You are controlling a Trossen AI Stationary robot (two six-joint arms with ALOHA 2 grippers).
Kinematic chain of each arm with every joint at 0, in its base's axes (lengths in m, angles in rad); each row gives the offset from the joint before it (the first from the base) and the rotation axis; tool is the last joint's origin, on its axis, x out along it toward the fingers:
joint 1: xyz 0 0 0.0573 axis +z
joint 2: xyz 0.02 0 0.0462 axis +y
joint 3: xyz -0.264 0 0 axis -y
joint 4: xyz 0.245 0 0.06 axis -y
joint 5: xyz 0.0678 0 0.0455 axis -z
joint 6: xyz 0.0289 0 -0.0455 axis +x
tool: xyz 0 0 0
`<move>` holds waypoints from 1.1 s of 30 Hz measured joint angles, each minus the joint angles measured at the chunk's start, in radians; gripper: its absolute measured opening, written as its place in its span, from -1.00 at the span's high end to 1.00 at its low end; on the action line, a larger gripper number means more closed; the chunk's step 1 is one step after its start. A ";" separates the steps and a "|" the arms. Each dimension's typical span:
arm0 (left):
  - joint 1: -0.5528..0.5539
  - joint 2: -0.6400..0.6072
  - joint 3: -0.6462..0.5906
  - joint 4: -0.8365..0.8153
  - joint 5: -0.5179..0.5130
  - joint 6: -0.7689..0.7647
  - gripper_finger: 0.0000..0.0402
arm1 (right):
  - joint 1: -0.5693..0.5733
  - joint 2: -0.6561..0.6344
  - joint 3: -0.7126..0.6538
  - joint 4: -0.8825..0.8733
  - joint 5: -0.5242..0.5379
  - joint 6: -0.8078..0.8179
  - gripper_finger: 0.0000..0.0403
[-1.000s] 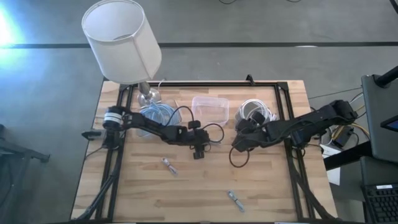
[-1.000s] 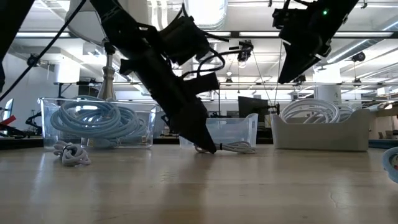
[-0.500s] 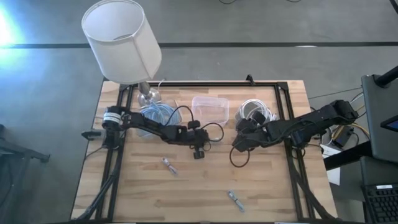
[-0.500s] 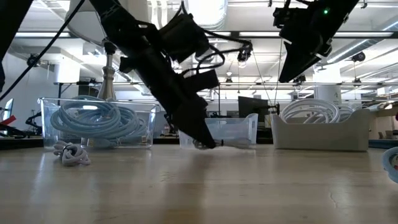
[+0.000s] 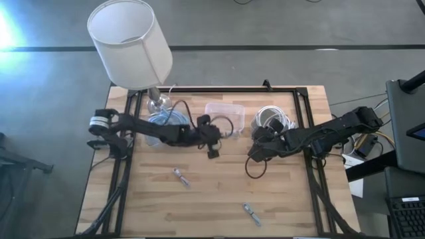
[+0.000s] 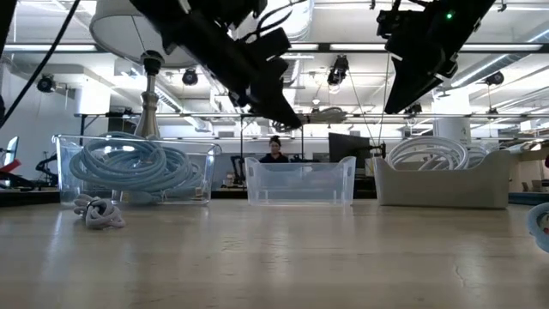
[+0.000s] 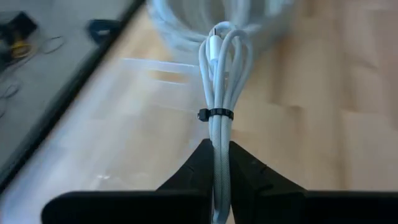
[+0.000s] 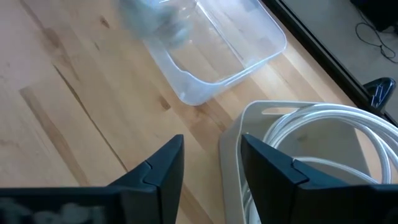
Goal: Pick & Place USB Port
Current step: Put the white charger cable into the right transparent bin
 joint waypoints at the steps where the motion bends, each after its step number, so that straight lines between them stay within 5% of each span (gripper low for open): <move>1: 0.023 -0.002 0.002 0.001 0.002 0.000 0.86 | 0.000 0.000 0.000 0.000 0.000 0.000 0.25; 10: 0.200 0.061 0.013 -0.022 0.117 -0.092 0.85 | 0.000 0.000 0.000 0.002 0.000 0.000 0.24; 25: 0.241 0.138 0.013 -0.019 0.116 -0.182 0.84 | 0.000 0.000 0.000 0.001 0.000 -0.003 0.33; 33: 0.241 0.138 0.013 -0.019 0.117 -0.174 0.54 | 0.000 0.000 0.000 0.001 0.000 -0.003 0.33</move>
